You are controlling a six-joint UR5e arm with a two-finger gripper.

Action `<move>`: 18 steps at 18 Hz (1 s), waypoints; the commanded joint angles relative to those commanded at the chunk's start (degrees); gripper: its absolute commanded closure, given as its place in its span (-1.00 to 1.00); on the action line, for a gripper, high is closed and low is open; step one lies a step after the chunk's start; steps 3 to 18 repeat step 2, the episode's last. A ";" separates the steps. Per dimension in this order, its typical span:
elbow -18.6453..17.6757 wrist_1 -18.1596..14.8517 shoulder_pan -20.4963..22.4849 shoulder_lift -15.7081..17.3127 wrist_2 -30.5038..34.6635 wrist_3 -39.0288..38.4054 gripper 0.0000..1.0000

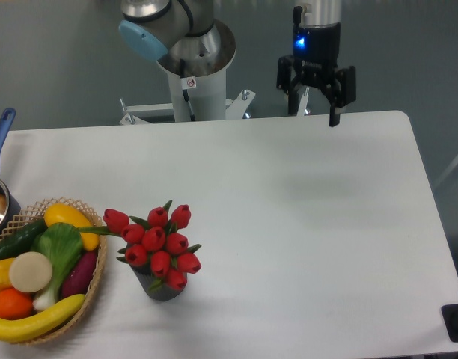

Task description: Insert the flowers into the vase

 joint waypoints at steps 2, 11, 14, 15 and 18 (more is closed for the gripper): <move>0.18 -0.19 0.09 0.00 0.19 1.17 -1.00; 0.18 -0.19 0.09 0.00 0.19 1.17 -1.00; 0.18 -0.19 0.09 0.00 0.19 1.17 -1.00; 0.18 -0.19 0.09 0.00 0.19 1.17 -1.00; 0.18 -0.19 0.09 0.00 0.19 1.17 -1.00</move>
